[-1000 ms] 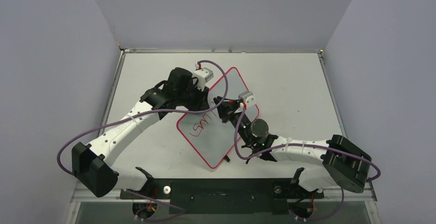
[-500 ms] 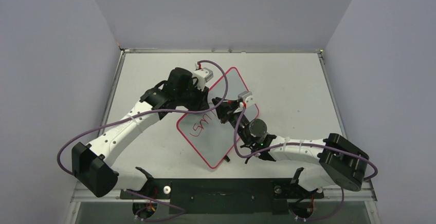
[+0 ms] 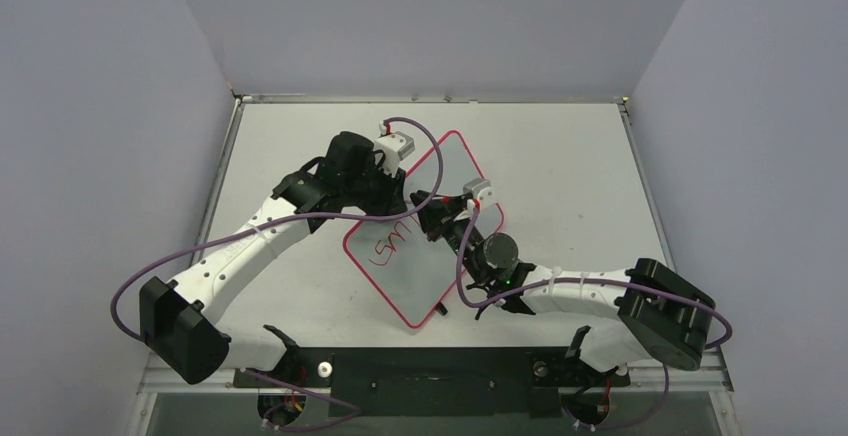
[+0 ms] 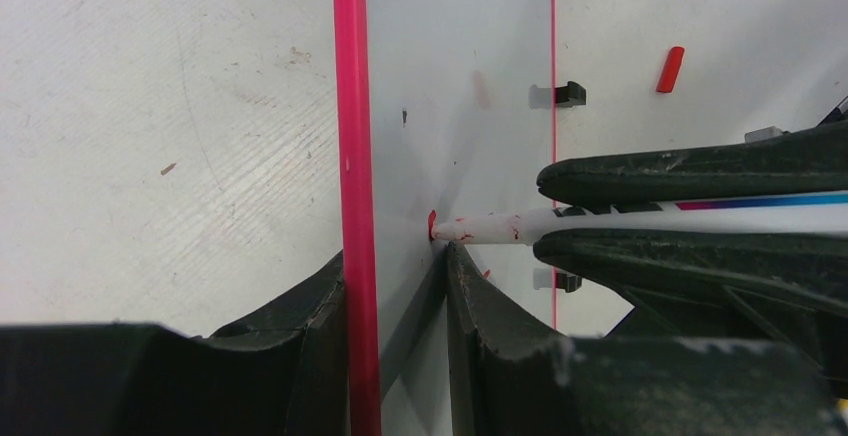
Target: Write a sentence on the whiteboard
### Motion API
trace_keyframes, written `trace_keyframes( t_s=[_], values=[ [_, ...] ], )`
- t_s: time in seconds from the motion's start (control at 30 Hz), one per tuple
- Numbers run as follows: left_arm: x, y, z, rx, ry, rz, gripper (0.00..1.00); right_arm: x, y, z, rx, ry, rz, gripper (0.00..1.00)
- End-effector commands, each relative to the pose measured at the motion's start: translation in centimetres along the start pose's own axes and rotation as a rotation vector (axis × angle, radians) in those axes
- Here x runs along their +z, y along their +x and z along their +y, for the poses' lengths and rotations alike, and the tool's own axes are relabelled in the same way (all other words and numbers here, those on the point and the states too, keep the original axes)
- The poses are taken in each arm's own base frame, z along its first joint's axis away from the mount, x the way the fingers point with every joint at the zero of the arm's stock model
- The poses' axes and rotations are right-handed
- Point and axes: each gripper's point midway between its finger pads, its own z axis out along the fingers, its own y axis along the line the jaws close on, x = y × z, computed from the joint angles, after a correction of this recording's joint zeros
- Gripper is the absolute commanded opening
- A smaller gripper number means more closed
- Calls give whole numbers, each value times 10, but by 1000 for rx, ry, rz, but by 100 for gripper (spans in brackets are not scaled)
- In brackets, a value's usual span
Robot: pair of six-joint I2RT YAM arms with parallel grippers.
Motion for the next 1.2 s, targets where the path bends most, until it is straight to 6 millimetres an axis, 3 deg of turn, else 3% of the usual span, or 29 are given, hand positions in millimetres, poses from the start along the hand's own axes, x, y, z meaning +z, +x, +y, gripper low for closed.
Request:
trace_keyframes(
  t_s=[0.0, 0.43, 0.9, 1.17],
  values=[
    [5, 20, 27, 136, -124, 67, 0, -9, -6, 9, 33, -23, 4, 0],
    [5, 20, 27, 135, -124, 68, 0, -15, -43, -11, -60, 66, -44, 0],
    [5, 20, 27, 136, -123, 68, 0, 8, -33, -9, -73, 57, -52, 0],
    [4, 20, 27, 136, -124, 67, 0, 19, -47, -5, -61, 51, -86, 0]
  ],
)
